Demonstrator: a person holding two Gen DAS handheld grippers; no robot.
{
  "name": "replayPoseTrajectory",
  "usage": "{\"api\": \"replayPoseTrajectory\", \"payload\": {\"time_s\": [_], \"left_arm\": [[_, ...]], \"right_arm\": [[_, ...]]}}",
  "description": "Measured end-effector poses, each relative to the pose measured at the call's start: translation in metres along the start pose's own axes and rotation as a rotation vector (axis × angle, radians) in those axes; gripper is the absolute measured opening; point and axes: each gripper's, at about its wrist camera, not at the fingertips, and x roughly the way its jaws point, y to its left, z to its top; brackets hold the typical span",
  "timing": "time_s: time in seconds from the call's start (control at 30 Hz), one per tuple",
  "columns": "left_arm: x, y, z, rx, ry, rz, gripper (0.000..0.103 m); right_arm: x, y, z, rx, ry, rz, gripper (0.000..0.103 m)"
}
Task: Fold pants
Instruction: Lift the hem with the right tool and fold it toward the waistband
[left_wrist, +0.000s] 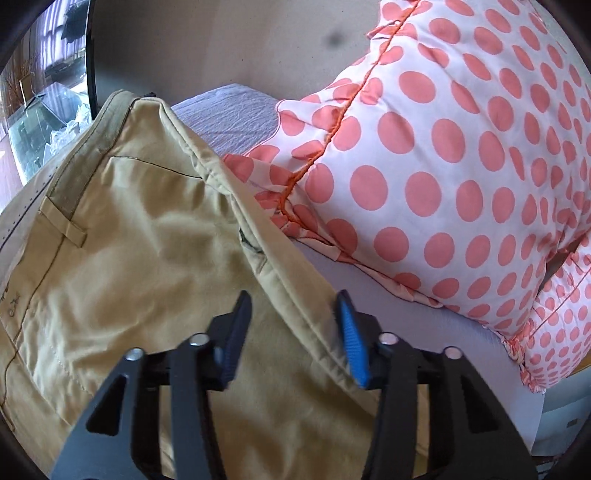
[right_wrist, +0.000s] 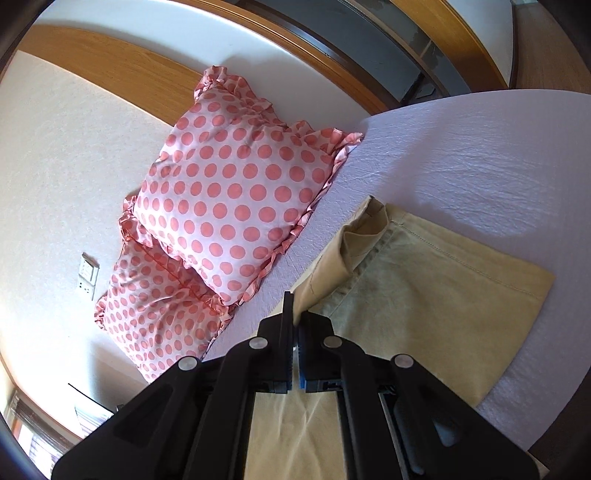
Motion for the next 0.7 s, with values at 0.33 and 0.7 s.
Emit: {"api": "replayPoseTrajectory", "payload": {"time_s": [0.33, 0.7], "left_arm": [[-0.174, 0.040, -0.115, 0.178, -0.261, -0.133, 0.008], [-0.208, 0.111, -0.252, 0.147, -0.255, -0.038, 0.008]], "right_arm": [[-0.034, -0.014, 0.019, -0.010, -0.077, -0.045, 0.002], [-0.034, -0.050, 0.003, 0.055, -0.039, -0.160, 0.002]]}}
